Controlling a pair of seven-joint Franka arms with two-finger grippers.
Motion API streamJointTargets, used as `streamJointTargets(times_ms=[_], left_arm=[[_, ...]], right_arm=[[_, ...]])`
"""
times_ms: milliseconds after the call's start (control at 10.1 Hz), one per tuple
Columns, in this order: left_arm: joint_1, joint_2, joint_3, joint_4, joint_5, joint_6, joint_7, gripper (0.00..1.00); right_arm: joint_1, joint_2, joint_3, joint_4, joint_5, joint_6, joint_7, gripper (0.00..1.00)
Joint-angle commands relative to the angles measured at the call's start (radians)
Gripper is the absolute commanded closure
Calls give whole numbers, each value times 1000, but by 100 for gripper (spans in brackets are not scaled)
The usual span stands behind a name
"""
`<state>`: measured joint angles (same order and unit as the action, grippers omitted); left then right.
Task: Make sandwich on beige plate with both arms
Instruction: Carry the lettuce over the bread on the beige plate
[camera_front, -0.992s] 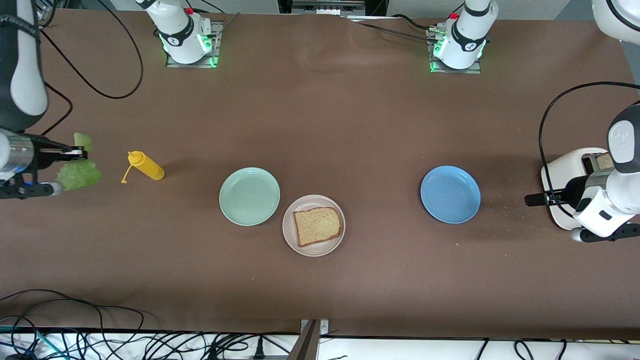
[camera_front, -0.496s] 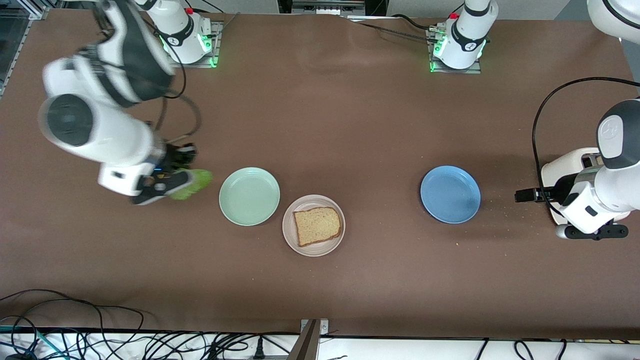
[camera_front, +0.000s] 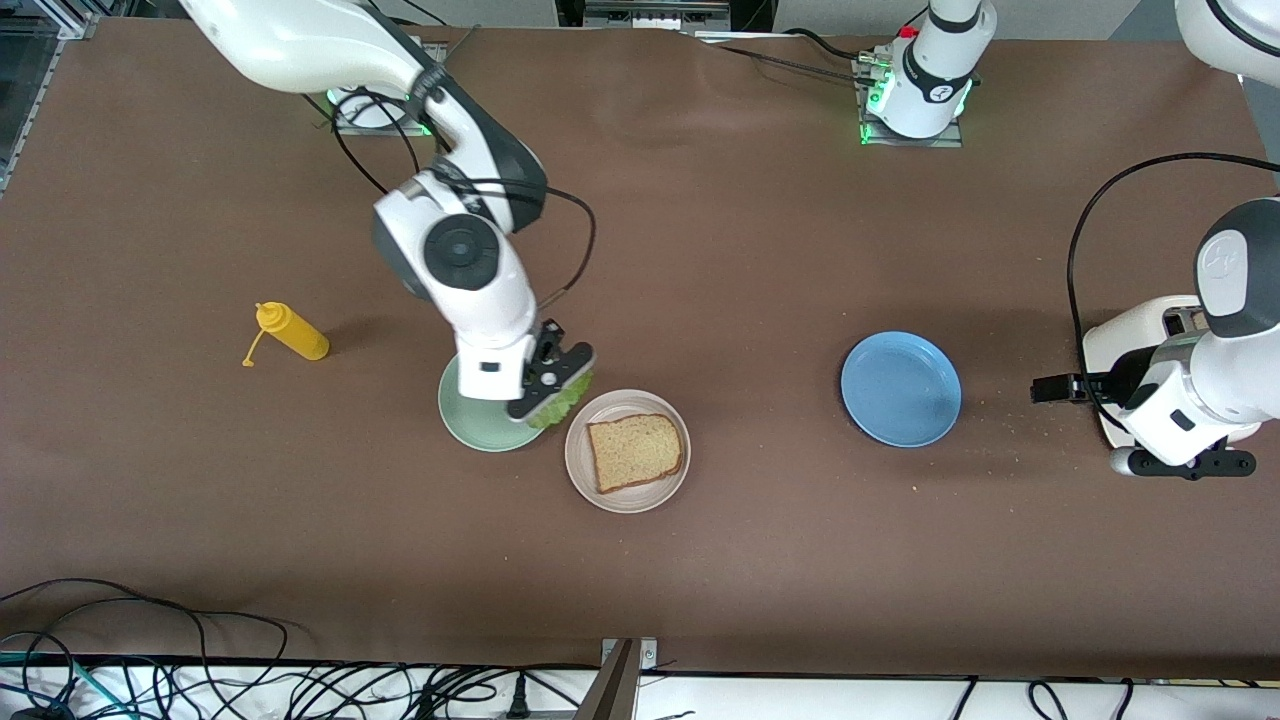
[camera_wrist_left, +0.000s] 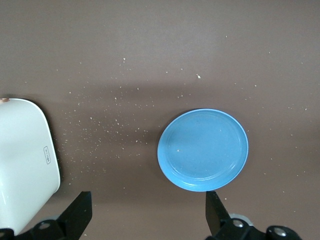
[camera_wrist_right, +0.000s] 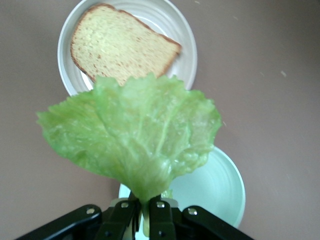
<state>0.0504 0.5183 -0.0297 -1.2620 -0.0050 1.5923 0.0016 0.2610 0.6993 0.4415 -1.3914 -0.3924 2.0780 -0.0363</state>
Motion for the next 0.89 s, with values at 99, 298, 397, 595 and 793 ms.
streamJointTargets(times_ms=[99, 298, 397, 595, 793], left_arm=[[-1, -18, -6, -17, 56, -6, 17, 0], [-1, -18, -6, -17, 56, -6, 17, 0], [-1, -17, -6, -17, 56, -6, 15, 0], [-1, -15, -6, -17, 56, -6, 15, 0], [0, -14, -6, -17, 56, -6, 12, 0]], right_arm=[[72, 123, -3, 38, -164, 204, -20, 100], [75, 175, -3, 37, -235, 296, -72, 100], [80, 205, -3, 38, -250, 350, -114, 100], [118, 235, -33, 43, -278, 384, -122, 100], [129, 235, -37, 43, -286, 383, -126, 100]])
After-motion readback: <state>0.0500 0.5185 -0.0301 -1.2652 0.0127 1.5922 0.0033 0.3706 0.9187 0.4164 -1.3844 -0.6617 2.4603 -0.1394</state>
